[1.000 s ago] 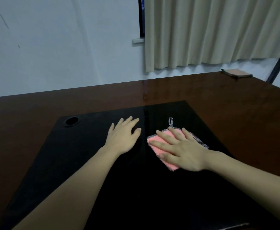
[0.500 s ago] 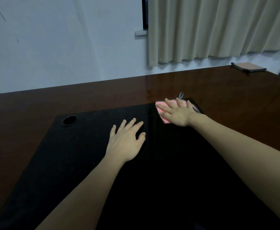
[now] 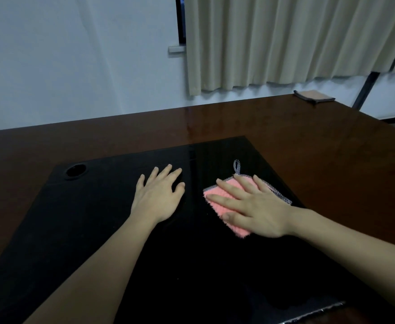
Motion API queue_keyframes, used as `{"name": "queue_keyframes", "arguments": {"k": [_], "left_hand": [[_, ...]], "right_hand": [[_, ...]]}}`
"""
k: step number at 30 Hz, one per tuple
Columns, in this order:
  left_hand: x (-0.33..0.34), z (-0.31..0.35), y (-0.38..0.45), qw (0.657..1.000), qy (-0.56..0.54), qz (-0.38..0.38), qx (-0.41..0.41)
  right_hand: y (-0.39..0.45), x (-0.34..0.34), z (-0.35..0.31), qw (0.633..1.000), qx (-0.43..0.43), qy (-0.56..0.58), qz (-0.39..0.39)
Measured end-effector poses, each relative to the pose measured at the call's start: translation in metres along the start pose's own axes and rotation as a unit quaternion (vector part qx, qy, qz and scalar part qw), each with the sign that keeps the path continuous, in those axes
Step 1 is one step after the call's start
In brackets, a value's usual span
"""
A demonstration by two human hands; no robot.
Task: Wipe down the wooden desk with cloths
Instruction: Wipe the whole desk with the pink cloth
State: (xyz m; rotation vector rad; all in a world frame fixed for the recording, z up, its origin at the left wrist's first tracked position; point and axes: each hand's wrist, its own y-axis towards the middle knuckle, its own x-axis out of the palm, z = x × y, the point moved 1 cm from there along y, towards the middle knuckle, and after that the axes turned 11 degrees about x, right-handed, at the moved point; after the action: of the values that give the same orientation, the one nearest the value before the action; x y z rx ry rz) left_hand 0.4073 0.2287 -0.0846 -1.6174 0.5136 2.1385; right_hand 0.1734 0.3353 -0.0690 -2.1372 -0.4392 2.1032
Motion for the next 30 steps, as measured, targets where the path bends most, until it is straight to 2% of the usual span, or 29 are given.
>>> {"name": "queue_keyframes", "arguments": {"k": [7, 12, 15, 22, 27, 30], "left_hand": [[-0.001, 0.0, 0.0, 1.0, -0.004, 0.003, -0.003], [0.0, 0.001, 0.0, 1.0, -0.011, 0.006, -0.002], [0.0, 0.002, -0.001, 1.0, -0.011, 0.005, -0.001], [0.002, 0.001, 0.0, 1.0, -0.007, 0.01, 0.001], [0.001, -0.001, 0.002, 1.0, -0.007, 0.011, -0.001], [0.001, -0.002, 0.002, 1.0, -0.008, 0.011, -0.001]], "right_hand": [[0.102, -0.031, 0.039, 0.989, 0.144, 0.017, 0.037], [0.134, -0.039, 0.047, 0.981, 0.188, 0.039, 0.022], [0.106, -0.031, 0.036, 0.986, 0.162, 0.022, 0.016], [-0.004, 0.001, 0.015, 1.0, 0.012, 0.005, -0.004], [-0.005, 0.003, 0.024, 1.0, 0.0, 0.018, -0.004], [0.023, -0.007, 0.037, 0.999, 0.032, 0.008, 0.005]]}}
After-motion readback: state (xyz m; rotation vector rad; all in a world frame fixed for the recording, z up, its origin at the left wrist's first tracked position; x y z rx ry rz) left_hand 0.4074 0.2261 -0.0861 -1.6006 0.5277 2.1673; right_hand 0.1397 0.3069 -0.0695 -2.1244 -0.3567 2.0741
